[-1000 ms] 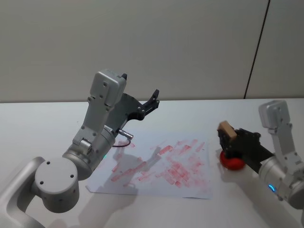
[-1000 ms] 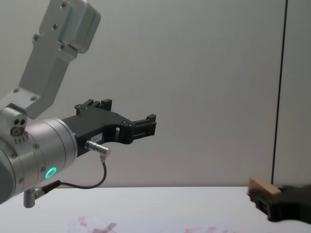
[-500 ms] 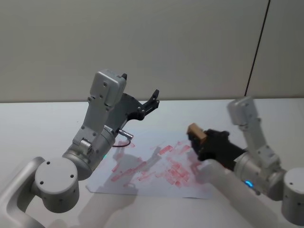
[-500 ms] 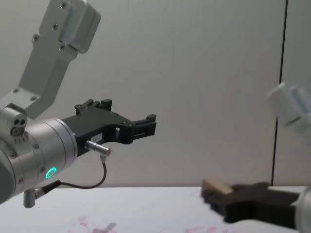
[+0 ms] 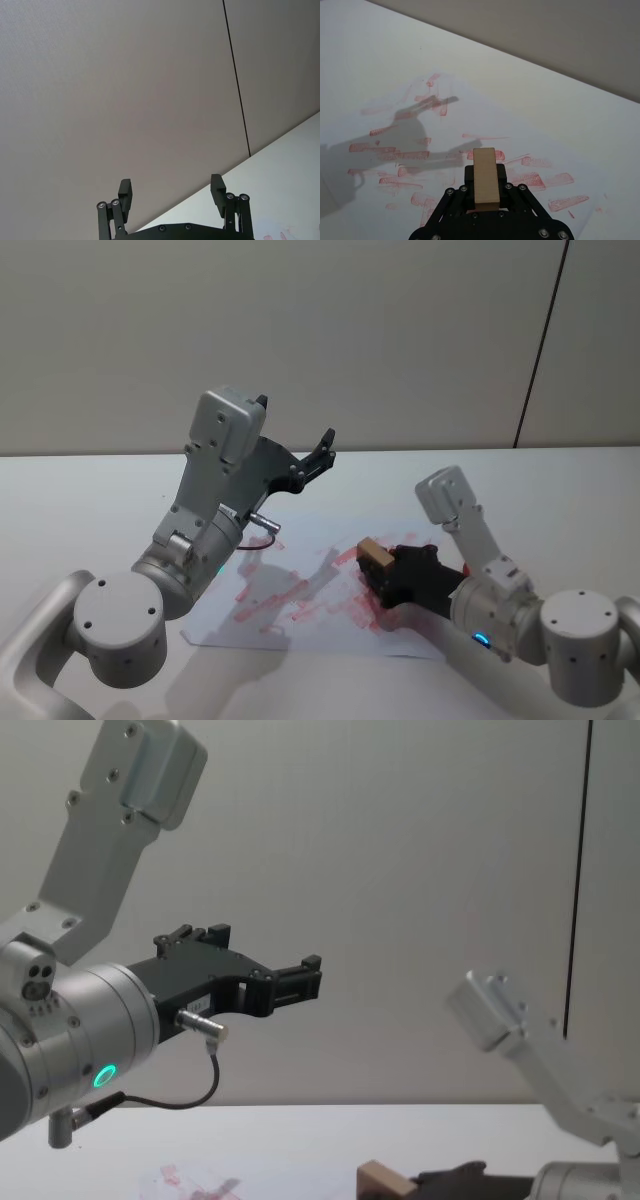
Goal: Use the one hand to pick up the stamp and affix it onto the A4 paper.
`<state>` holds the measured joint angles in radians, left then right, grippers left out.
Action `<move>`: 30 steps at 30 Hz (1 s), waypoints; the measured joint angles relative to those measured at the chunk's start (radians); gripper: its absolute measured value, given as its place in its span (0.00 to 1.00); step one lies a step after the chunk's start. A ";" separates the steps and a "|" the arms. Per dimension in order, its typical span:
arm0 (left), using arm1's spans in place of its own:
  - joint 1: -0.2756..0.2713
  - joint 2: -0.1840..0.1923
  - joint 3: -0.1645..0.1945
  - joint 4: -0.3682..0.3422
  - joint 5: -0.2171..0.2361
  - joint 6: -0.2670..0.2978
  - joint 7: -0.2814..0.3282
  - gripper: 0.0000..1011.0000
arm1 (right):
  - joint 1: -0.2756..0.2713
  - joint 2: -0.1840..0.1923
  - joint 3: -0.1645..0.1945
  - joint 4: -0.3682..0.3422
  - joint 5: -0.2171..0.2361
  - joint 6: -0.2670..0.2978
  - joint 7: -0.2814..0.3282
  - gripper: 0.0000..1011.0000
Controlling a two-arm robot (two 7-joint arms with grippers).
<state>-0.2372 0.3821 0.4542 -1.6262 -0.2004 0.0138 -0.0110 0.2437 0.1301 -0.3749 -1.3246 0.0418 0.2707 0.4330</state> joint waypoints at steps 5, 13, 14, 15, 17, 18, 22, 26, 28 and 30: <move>0.000 0.000 0.000 0.000 0.000 0.000 0.000 0.99 | 0.009 -0.010 -0.008 0.027 -0.009 0.015 0.001 0.22; 0.000 0.000 0.000 0.000 0.000 0.000 0.000 0.99 | 0.016 -0.019 -0.016 0.050 -0.015 0.039 -0.009 0.22; 0.000 0.000 0.000 0.000 0.000 0.000 0.000 0.99 | 0.016 -0.019 -0.017 0.050 -0.015 0.041 -0.011 0.22; 0.000 0.000 0.000 0.000 0.000 0.000 0.000 0.99 | 0.016 -0.019 -0.017 0.051 -0.015 0.043 -0.012 0.22; 0.000 0.000 0.000 0.000 0.000 0.000 0.000 0.99 | 0.016 -0.020 -0.017 0.051 -0.015 0.046 -0.015 0.22; 0.000 0.000 0.000 0.000 0.000 0.000 0.000 0.99 | 0.017 -0.021 -0.018 0.051 -0.014 0.050 -0.018 0.22; 0.000 0.000 0.000 0.000 0.000 0.000 0.000 0.99 | 0.016 -0.021 -0.018 0.046 -0.008 0.059 -0.027 0.22; 0.000 0.000 0.000 0.000 0.000 0.000 0.000 0.99 | 0.012 -0.019 -0.016 0.035 0.001 0.063 -0.037 0.22; 0.000 0.000 0.000 0.000 0.000 0.000 0.000 0.99 | 0.008 -0.015 -0.011 0.016 0.013 0.059 -0.044 0.22; 0.000 0.000 0.000 0.000 0.000 0.000 0.000 0.99 | 0.005 -0.012 -0.008 0.003 0.023 0.053 -0.049 0.22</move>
<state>-0.2372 0.3821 0.4542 -1.6262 -0.2004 0.0139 -0.0109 0.2484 0.1182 -0.3831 -1.3214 0.0652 0.3239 0.3842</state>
